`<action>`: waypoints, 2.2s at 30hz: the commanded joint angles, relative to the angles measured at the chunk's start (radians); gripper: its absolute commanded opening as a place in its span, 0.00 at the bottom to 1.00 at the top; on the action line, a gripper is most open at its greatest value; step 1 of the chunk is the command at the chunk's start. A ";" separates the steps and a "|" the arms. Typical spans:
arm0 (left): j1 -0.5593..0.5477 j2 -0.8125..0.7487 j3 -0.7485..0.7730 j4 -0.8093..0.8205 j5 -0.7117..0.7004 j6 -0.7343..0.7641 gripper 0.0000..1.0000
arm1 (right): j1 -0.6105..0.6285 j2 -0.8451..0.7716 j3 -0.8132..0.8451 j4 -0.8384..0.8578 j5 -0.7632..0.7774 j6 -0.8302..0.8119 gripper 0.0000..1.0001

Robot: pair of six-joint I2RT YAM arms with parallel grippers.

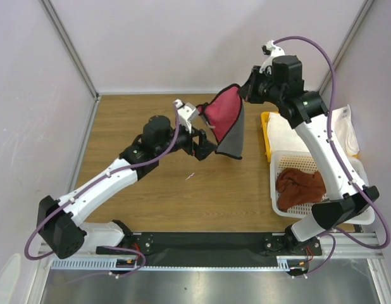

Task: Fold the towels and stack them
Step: Grab crumpled towel, then move the towel to the center of the board

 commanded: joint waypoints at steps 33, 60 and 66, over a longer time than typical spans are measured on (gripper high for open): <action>0.100 0.282 -0.059 0.350 -0.003 -0.088 0.85 | 0.010 0.106 0.105 0.098 -0.030 0.081 0.00; 0.125 0.462 0.080 0.441 0.248 0.044 0.74 | 0.010 0.149 0.149 0.009 -0.061 0.098 0.00; 0.127 0.429 0.108 0.288 0.157 0.165 0.80 | 0.011 0.162 0.180 -0.008 -0.047 0.082 0.00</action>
